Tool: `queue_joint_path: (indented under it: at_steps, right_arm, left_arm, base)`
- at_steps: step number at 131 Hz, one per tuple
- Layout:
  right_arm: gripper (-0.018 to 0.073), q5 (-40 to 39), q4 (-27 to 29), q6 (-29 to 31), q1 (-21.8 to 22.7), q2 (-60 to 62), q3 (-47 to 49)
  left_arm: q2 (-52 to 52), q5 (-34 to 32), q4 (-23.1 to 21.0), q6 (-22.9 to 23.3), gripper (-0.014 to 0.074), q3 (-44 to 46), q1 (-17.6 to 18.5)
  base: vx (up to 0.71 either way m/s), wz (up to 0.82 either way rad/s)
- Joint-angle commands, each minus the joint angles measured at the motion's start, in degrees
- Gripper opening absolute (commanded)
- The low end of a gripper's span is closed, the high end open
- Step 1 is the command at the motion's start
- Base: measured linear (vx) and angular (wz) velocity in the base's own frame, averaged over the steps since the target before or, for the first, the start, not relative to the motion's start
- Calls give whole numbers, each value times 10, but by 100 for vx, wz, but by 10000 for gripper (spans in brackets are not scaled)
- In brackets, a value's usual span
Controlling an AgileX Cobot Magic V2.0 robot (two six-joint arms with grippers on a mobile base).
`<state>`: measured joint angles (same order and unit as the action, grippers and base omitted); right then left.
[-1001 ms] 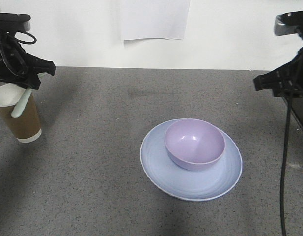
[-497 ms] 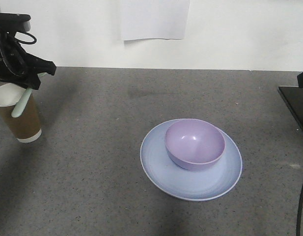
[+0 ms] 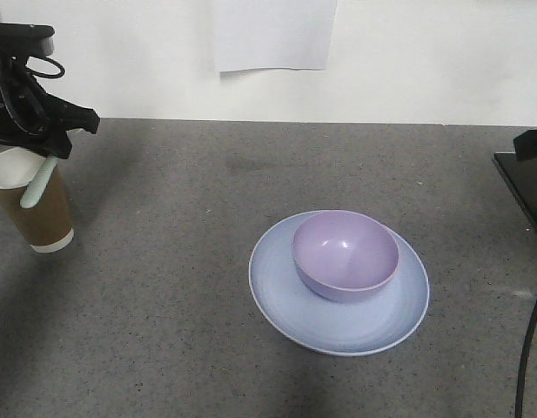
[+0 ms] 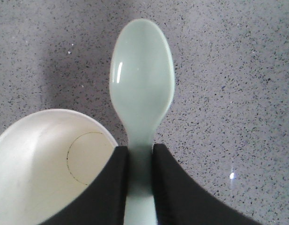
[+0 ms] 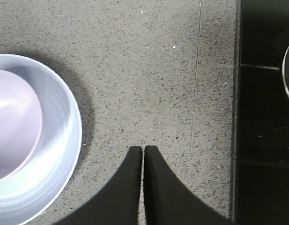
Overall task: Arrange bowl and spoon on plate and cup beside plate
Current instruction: 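Swing the left gripper with the spoon over the bowl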
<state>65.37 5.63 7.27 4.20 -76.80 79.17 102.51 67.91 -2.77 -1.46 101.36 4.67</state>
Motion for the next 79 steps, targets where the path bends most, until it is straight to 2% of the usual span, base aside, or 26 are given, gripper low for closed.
queue_joint_path:
  at_steps: [1, 79]
  right_arm:
    - [-1, -11, 8, 5, 3, 17, 16]
    - [-1, 5, 8, 5, 3, 17, 16]
  left_arm:
    - [-30, -19, -4, 2, -8, 18, 2]
    - [-30, -19, -4, 2, -8, 18, 2]
  base:
    - [0, 0]
    - [0, 0]
